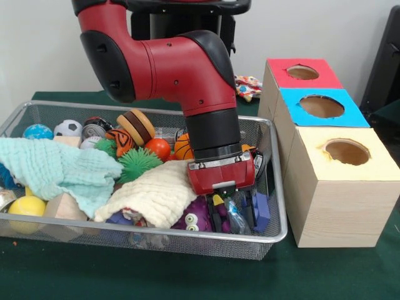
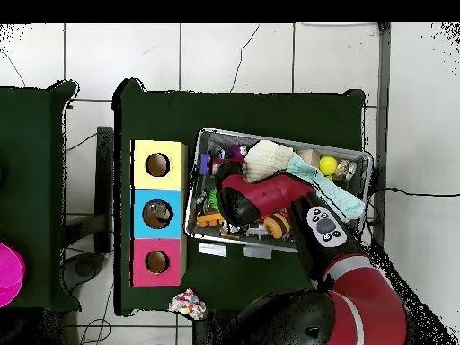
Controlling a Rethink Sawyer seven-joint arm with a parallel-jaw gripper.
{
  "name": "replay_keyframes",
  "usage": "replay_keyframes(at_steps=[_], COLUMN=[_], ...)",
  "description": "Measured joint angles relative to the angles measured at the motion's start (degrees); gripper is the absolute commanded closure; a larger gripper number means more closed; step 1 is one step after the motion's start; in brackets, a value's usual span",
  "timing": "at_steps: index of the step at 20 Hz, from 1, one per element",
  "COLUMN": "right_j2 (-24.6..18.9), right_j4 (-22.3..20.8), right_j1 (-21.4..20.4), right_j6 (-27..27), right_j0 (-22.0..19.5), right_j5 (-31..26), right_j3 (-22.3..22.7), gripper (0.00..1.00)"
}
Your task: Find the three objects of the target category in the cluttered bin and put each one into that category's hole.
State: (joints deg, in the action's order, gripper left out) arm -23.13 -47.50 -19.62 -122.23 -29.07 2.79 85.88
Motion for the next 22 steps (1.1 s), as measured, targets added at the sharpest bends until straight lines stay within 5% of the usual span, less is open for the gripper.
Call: replay_keyframes(at_steps=[22], right_j2=[-0.5], right_j4=[0.0], right_j1=[1.0], right_j6=[0.0], right_j0=[-0.1], right_j5=[-0.1], right_j3=[-2.9], gripper=[0.0])
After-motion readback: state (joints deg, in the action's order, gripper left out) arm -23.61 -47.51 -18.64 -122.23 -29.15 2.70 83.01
